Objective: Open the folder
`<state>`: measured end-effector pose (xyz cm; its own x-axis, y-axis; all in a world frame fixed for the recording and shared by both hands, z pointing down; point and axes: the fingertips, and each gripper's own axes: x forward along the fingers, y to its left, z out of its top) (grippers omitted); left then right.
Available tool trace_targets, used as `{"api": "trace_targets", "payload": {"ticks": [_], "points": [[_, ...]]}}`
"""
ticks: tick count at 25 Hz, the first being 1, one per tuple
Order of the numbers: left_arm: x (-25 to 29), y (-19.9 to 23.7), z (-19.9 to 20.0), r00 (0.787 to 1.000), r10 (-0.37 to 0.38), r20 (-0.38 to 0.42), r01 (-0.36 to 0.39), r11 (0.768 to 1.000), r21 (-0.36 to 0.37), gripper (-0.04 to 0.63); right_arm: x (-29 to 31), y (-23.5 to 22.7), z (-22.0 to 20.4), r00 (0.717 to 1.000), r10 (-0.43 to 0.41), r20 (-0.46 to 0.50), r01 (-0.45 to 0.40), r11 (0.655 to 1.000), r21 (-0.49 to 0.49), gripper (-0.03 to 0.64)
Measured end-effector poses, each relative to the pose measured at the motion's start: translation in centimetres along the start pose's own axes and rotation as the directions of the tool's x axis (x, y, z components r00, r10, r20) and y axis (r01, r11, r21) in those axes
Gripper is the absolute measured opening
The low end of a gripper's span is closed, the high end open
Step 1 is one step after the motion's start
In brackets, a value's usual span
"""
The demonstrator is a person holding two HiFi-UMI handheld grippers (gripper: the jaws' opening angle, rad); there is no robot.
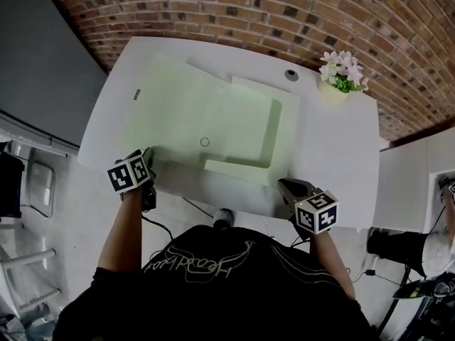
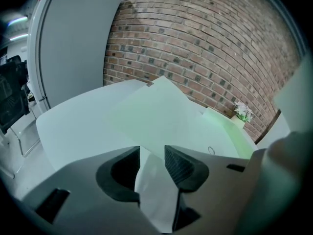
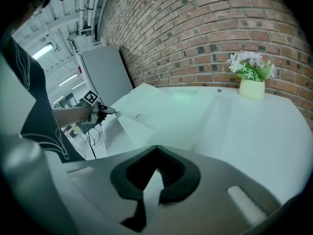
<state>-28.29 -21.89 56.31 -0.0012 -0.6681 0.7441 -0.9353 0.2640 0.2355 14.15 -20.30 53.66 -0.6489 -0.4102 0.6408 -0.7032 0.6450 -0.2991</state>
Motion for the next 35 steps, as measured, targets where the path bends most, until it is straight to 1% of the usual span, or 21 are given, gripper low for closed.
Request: {"api": "trace_targets", "payload": {"ticks": [4, 8, 11, 15, 18, 20, 23, 25, 27, 28, 29, 30, 31, 33, 35], "points": [[-0.6, -0.6, 0.5, 0.999, -0.051, -0.004, 0.051, 0.999, -0.013, 0.137, 0.0, -0.1, 0.0, 1.0, -0.014, 0.004, 0.014, 1.0, 0.012, 0.002], [-1.3, -1.5, 1.3, 0.993, -0.117, 0.002, 0.117, 0.993, -0.009, 0.136, -0.1, -0.3, 0.2, 0.999, -0.029, 0.027, 0.028, 0.999, 0.021, 0.003], [-1.9, -2.5, 2.0, 0.987, -0.163, 0.014, 0.163, 0.987, 0.008, 0.135, -0.3, -0.3, 0.3, 0.997, -0.042, 0.064, 0.04, 0.999, 0.023, 0.003], [-3.0, -3.9, 2.6, 0.976, -0.216, 0.029, 0.215, 0.976, 0.039, 0.135, -1.3, 0.7, 0.9, 0.989, -0.064, 0.13, 0.056, 0.996, 0.065, 0.003], [-4.1, -5.3, 3.1, 0.962, -0.271, 0.036, 0.269, 0.961, 0.059, 0.135, -2.9, 2.0, 1.6, 0.979, -0.09, 0.183, 0.076, 0.994, 0.079, 0.003], [-5.1, -6.3, 3.3, 0.953, -0.299, 0.042, 0.294, 0.95, 0.103, 0.135, -4.2, 3.2, 2.1, 0.97, -0.094, 0.226, 0.077, 0.994, 0.082, 0.003], [-7.2, -7.7, 3.1, 0.937, -0.346, 0.053, 0.333, 0.927, 0.17, 0.135, -6.0, 5.8, 2.7, 0.954, -0.079, 0.288, 0.06, 0.995, 0.073, 0.003], [-8.8, -8.4, 2.4, 0.921, -0.386, 0.049, 0.37, 0.908, 0.196, 0.135, -7.1, 8.0, 2.7, 0.946, -0.055, 0.32, 0.038, 0.997, 0.061, 0.003], [-10.7, -9.2, 1.0, 0.899, -0.438, 0.024, 0.423, 0.881, 0.214, 0.135, -7.9, 10.4, 2.7, 0.941, -0.027, 0.336, 0.018, 0.999, 0.029, 0.003], [-11.7, -9.8, 0.2, 0.883, -0.469, 0.001, 0.457, 0.86, 0.227, 0.135, -8.3, 11.7, 2.7, 0.94, -0.009, 0.342, 0.007, 1.0, 0.006, 0.003], [-12.9, -10.4, -0.7, 0.863, -0.504, -0.025, 0.495, 0.834, 0.243, 0.135, -8.6, 13.0, 2.7, 0.937, 0.013, 0.35, -0.008, 1.0, -0.016, 0.003], [-14.1, -11.0, -1.6, 0.839, -0.543, -0.051, 0.535, 0.803, 0.262, 0.135, -8.9, 14.4, 2.9, 0.931, 0.039, 0.362, -0.029, 0.999, -0.032, 0.003], [-15.5, -11.7, -2.4, 0.809, -0.583, -0.071, 0.577, 0.767, 0.282, 0.135, -9.4, 15.9, 3.1, 0.923, 0.067, 0.378, -0.055, 0.998, -0.044, 0.003], [-18.6, -13.2, -4.0, 0.741, -0.663, -0.103, 0.656, 0.683, 0.321, 0.135, -10.3, 18.9, 3.8, 0.9, 0.133, 0.415, -0.117, 0.991, -0.064, 0.003], [-21.9, -14.7, -5.3, 0.672, -0.73, -0.128, 0.717, 0.597, 0.361, 0.133, -11.4, 21.9, 4.3, 0.874, 0.201, 0.442, -0.182, 0.979, -0.086, 0.003]]}}
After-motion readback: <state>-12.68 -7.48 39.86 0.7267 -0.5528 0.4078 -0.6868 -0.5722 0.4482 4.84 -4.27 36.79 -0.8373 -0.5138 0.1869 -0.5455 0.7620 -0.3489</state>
